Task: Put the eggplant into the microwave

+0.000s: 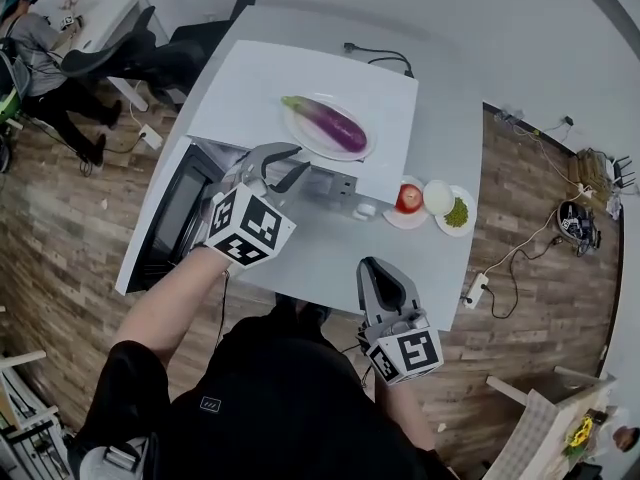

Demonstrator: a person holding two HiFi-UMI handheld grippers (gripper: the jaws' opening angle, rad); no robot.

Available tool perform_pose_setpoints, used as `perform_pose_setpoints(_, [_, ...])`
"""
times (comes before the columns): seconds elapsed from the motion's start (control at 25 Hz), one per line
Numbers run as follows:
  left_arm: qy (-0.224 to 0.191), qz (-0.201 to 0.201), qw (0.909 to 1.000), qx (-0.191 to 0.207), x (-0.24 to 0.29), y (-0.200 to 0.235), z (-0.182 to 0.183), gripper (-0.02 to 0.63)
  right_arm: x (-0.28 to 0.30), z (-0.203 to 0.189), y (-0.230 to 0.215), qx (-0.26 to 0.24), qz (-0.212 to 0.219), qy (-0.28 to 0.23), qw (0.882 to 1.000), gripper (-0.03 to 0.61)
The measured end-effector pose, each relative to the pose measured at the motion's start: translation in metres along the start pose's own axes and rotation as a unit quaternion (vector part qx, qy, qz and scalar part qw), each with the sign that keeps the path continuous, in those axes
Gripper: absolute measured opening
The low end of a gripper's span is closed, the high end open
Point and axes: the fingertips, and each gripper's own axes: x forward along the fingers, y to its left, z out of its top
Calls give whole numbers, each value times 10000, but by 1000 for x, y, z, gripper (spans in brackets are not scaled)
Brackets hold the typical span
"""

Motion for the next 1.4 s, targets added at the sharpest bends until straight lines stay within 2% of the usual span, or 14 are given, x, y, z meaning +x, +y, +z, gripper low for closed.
perform_pose_setpoints(0.2, [270,124,9971,701,15,0,-4,121,2,-3,-6,51,-38,14,10000,26])
perform_pose_setpoints(0.4, [505,181,9908,1241,25,3,-9,147,2,-2,-8,67,-125,-35,9999,28])
perform_pose_setpoints(0.68, [827,143,9739,2111,34,7,-8,152,-10,5,-16,57,-349,-137,9993,26])
perform_pose_setpoints(1.0, [906,103,9615,2594,42,6,-10,150,-15,12,-16,21,-496,-255,9984,26])
perform_pose_setpoints(1.24, [804,139,9392,3335,47,3,-5,149,-20,14,-17,11,-554,-307,9980,28])
perform_pose_setpoints(1.4, [784,35,9276,3653,53,-1,-3,142,-22,11,-17,27,-598,-303,9977,26])
